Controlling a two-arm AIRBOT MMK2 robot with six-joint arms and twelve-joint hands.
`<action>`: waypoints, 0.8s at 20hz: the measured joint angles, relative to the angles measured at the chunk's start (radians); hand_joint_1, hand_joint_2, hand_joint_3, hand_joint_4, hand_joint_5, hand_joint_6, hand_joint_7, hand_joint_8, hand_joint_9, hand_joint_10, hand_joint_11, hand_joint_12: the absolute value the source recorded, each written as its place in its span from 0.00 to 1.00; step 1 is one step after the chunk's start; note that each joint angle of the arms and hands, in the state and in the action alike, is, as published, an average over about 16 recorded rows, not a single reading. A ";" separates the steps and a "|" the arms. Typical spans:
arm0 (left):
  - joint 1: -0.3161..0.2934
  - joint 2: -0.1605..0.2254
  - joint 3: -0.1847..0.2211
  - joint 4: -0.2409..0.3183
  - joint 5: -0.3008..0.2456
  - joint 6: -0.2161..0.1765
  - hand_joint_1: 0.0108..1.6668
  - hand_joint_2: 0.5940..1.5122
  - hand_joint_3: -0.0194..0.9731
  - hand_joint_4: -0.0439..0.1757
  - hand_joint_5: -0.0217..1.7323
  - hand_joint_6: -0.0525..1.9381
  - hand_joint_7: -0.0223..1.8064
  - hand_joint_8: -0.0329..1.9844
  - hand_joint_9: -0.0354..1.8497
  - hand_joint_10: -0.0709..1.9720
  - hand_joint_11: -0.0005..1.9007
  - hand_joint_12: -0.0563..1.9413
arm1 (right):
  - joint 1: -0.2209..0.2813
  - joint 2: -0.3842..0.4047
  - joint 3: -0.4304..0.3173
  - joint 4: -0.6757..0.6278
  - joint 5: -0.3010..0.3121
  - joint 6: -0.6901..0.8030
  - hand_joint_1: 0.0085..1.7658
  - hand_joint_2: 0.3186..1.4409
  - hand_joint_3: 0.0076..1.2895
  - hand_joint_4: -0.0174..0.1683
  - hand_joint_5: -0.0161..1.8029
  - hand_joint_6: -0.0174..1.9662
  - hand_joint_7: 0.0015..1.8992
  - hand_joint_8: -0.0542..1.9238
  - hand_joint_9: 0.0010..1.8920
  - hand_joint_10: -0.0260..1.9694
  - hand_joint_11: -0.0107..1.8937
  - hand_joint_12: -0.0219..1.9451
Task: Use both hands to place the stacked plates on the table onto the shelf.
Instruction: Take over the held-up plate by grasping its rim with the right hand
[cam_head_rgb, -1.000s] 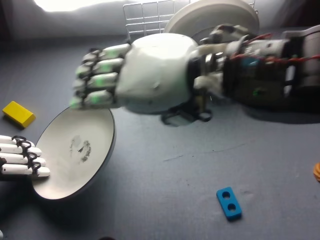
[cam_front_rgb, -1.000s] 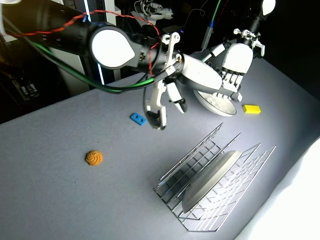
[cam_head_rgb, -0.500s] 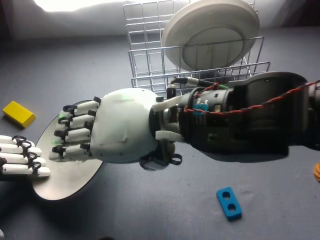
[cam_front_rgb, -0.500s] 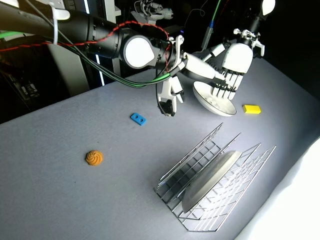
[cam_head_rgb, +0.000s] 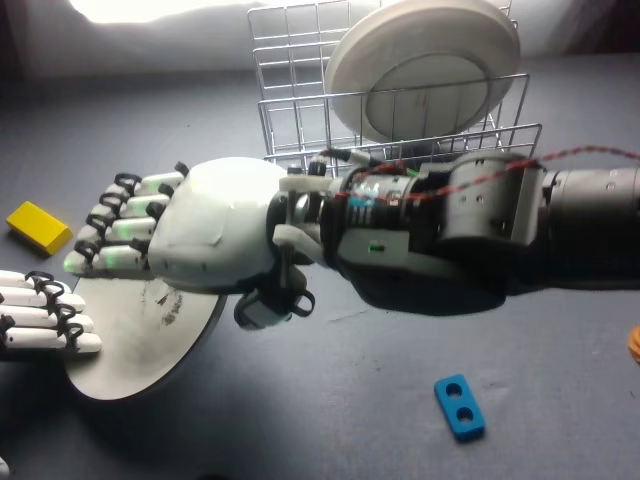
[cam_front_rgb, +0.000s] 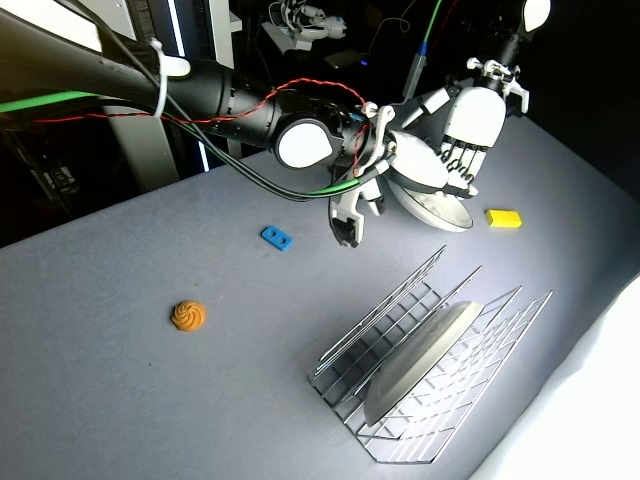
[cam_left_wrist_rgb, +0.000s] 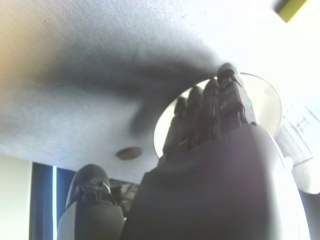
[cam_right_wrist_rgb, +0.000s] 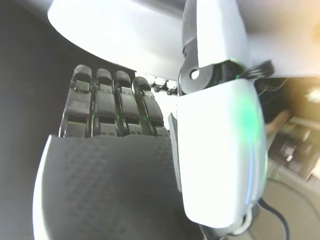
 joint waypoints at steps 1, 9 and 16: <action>0.000 0.000 0.000 0.000 0.000 0.000 0.00 0.48 0.04 0.19 0.03 0.03 0.02 0.01 0.01 0.02 0.01 0.03 | -0.004 -0.011 0.014 0.015 0.009 -0.004 0.78 0.51 0.01 0.12 0.03 0.02 0.01 0.03 0.01 0.02 0.02 0.01; -0.001 -0.001 0.001 0.002 0.001 0.000 0.00 0.48 0.04 0.19 0.02 0.03 0.02 0.01 0.01 0.02 0.01 0.03 | -0.031 -0.085 0.108 0.055 0.071 -0.010 0.77 0.53 0.01 0.12 0.08 0.02 0.05 0.03 0.04 0.02 0.02 0.11; -0.004 -0.002 0.001 0.001 0.001 -0.001 0.00 0.48 0.04 0.18 0.02 0.03 0.02 0.01 0.01 0.02 0.01 0.03 | -0.029 -0.122 0.157 0.057 0.100 -0.021 0.69 0.56 0.01 0.10 0.25 0.07 0.24 0.05 0.23 0.03 0.13 0.34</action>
